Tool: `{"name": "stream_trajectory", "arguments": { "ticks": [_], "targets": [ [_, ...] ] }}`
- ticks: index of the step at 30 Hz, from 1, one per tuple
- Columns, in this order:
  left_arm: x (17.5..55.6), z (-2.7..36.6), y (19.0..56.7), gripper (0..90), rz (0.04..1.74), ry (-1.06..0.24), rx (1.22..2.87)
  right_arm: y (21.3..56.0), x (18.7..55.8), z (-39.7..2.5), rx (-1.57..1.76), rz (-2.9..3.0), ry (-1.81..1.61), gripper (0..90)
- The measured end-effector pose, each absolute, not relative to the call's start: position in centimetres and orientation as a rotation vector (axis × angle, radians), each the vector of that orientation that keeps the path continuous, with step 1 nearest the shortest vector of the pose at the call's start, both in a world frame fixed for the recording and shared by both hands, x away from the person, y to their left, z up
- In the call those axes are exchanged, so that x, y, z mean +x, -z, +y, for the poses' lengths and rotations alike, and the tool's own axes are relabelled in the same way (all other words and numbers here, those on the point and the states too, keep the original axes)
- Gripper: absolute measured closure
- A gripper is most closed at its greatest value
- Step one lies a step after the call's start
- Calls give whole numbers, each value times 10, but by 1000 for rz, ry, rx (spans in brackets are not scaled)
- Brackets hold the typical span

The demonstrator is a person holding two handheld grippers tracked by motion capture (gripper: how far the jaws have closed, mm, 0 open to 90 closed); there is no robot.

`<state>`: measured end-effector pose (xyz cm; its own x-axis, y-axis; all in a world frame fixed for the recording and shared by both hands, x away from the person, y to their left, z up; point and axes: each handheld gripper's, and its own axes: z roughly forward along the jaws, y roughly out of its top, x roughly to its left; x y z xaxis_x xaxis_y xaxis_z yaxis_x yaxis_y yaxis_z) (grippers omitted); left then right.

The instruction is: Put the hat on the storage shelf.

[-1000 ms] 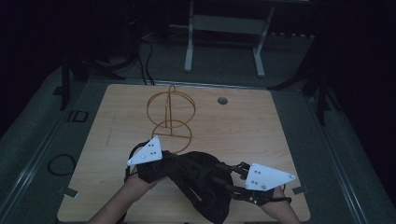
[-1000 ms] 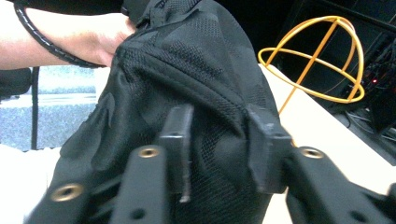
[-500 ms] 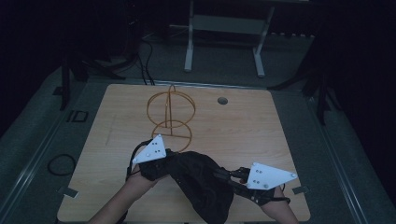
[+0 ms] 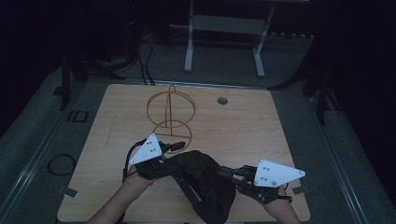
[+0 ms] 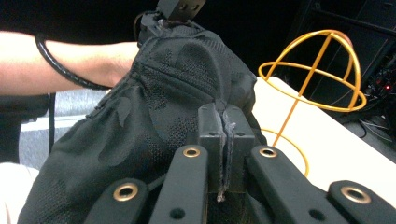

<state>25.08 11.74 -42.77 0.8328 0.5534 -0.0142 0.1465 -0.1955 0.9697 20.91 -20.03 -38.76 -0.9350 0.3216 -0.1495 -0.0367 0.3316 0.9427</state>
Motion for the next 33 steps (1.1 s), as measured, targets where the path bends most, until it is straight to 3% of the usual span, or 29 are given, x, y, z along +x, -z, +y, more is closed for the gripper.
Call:
{"name": "stream_trajectory", "arguments": {
  "ticks": [14, 28, 33],
  "targets": [
    [240, 135, 420, 380, 572, -448, 1710, 377, 218, -216, 358, 2205, -1631, 882],
    [237, 165, 437, 377, 667, -477, 1718, 359, 252, -240, 588, 2029, -1586, 882],
    [237, 173, 448, 249, 702, -468, 1723, 345, 274, -238, 636, 1972, -1558, 882]
  ]
}}
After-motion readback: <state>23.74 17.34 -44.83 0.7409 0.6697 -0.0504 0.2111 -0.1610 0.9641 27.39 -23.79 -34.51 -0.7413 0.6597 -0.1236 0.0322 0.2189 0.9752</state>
